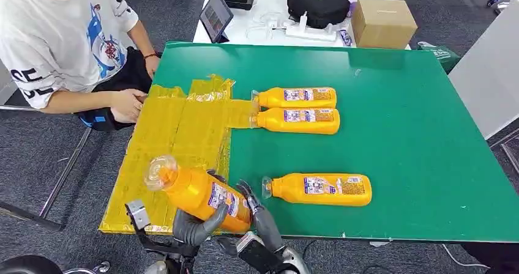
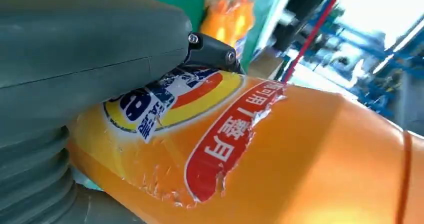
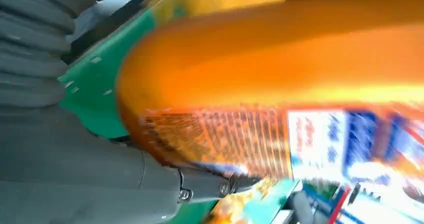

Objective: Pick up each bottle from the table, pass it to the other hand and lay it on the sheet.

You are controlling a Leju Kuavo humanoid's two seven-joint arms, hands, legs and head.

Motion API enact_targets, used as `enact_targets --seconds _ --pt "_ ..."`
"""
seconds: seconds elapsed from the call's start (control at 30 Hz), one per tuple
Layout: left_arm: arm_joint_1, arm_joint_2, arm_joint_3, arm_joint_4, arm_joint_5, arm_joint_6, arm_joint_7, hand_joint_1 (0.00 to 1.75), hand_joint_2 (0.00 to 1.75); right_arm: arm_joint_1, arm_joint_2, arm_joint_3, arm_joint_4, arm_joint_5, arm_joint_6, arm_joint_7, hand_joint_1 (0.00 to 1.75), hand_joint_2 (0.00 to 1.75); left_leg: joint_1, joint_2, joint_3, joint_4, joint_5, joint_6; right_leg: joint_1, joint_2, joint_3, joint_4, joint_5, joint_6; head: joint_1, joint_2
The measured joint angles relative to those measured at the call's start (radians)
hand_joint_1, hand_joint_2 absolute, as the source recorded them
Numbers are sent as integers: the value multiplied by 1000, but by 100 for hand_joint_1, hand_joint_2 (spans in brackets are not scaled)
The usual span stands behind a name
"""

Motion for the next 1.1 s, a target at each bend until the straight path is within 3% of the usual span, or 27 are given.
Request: enact_targets --seconds 0.27,0.47,0.57,0.83,1.1 --pt "-116 -5 135 -29 -239 288 -97 175 175 42 6 -103 -267 -86 74 -28 0 0 0 0 1 0 1 -1 0 0 1 0 1 0 0 0" --pt "-209 -2 235 -19 -459 525 -174 175 175 63 10 -141 -438 -150 -35 -32 0 0 0 0 0 0 2 -1 0 0 1 1 1 0 0 0" --pt "-264 11 271 3 -661 651 -157 175 175 64 10 -152 -513 -185 -102 -32 0 0 0 -1 0 0 2 -1 0 0 1 1 1 0 0 0" --pt "-440 91 288 242 -1134 715 24 175 175 54 9 -166 -691 -207 -241 -33 0 0 0 0 1 0 3 -1 0 0 0 1 2 -3 0 0" --pt "-582 158 260 566 -1428 683 112 175 175 22 4 -167 -751 -220 -260 -33 0 0 0 1 -1 0 4 -2 0 1 -2 2 3 -3 -1 0"
